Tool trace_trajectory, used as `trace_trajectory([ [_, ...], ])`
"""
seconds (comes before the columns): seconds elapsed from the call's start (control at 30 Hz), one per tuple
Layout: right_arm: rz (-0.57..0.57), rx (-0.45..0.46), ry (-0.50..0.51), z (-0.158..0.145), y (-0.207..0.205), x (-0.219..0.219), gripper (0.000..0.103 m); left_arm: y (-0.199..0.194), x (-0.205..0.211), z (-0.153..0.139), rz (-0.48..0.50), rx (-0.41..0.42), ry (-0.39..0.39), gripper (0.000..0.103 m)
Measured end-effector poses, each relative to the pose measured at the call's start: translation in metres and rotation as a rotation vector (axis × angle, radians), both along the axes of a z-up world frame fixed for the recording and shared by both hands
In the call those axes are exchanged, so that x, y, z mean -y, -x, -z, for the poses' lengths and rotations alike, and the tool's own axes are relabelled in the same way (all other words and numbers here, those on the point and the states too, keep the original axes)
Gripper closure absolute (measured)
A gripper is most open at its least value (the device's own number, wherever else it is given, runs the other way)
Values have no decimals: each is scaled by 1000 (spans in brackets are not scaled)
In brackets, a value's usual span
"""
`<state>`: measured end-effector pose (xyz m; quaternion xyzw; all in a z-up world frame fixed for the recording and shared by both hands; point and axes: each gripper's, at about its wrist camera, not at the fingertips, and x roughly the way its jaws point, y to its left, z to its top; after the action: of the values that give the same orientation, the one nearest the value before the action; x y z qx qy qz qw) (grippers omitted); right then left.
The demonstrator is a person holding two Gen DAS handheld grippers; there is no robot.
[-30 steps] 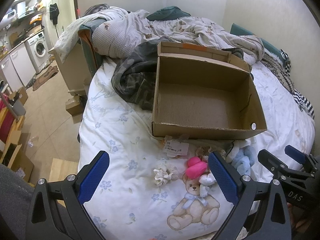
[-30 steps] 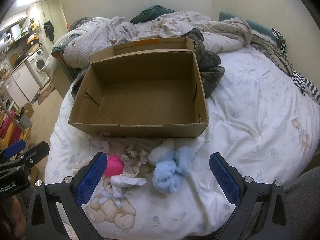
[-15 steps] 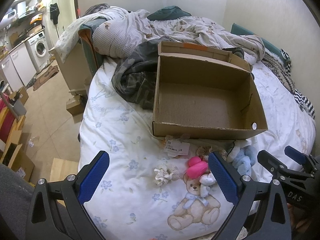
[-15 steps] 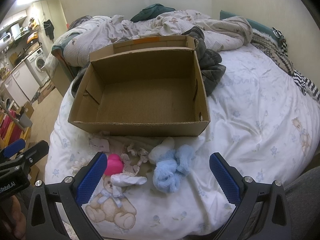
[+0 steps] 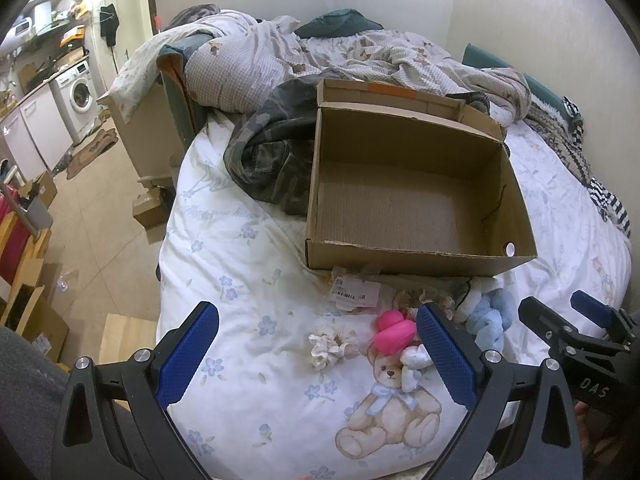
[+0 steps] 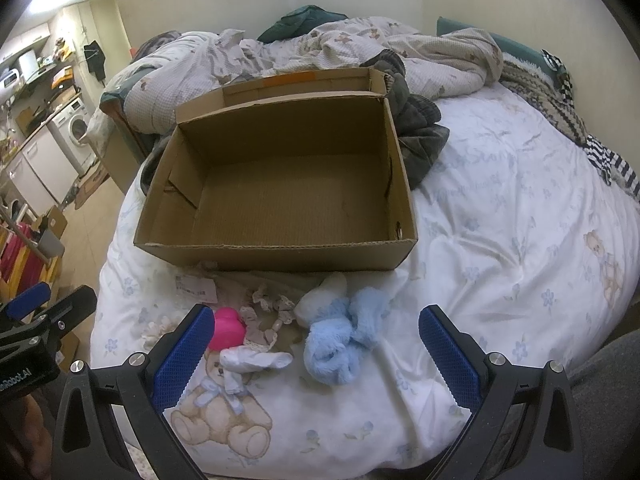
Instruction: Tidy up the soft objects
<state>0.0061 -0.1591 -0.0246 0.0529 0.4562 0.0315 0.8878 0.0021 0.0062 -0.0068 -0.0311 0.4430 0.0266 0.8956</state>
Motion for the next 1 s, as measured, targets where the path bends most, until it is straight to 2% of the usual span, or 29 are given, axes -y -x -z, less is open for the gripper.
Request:
trace_trajectory([
  [0.23, 19, -69, -80, -2, -13, 18, 0, -10, -11, 2, -40, -52, 6, 4],
  [0.47, 70, -212, -180, 7, -42, 49, 0, -35, -30, 3, -84, -131, 45, 4],
  [0.63, 78, -329, -202, 30, -61, 57, 0, -59, -39, 27, -110, -281, 37, 4],
  [0.7, 81, -354, -194, 39, -65, 57, 0, -66, -41, 44, -111, -353, 52, 4],
  [0.77, 76, -376, -201, 48, -68, 55, 0, -70, -40, 65, -104, -435, 100, 4],
  [0.83, 70, -397, -213, 57, -70, 53, 0, -71, -38, 80, -98, -483, 137, 8],
  [0.9, 66, -413, -231, 64, -71, 52, 0, -72, -33, 93, -79, -518, 179, 17],
  [1.0, 63, -453, -319, 76, -75, 55, 0, -73, -31, 104, -85, -521, 205, 28],
])
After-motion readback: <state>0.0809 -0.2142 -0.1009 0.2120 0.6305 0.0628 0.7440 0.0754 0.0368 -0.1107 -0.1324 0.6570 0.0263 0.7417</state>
